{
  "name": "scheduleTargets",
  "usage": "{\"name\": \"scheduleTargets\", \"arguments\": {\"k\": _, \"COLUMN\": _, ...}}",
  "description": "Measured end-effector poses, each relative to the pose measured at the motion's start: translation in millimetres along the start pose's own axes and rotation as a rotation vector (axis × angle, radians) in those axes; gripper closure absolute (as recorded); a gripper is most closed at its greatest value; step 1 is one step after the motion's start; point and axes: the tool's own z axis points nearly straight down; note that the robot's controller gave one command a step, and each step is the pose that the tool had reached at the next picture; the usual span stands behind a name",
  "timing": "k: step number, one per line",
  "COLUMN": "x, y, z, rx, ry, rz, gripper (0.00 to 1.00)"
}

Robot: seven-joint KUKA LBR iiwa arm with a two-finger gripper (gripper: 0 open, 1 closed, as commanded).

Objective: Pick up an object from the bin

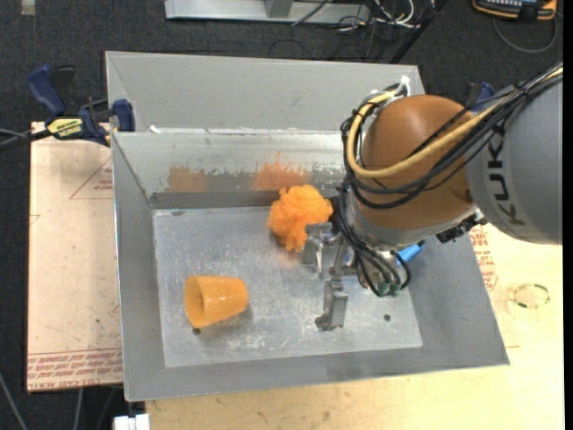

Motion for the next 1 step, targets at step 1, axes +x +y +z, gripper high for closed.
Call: {"name": "scheduleTargets", "arguments": {"k": 1, "x": -1.4, "y": -0.4, "z": -4.2, "rx": -0.001, "ry": -0.008, "rz": 0.003, "gripper": 0.0}}
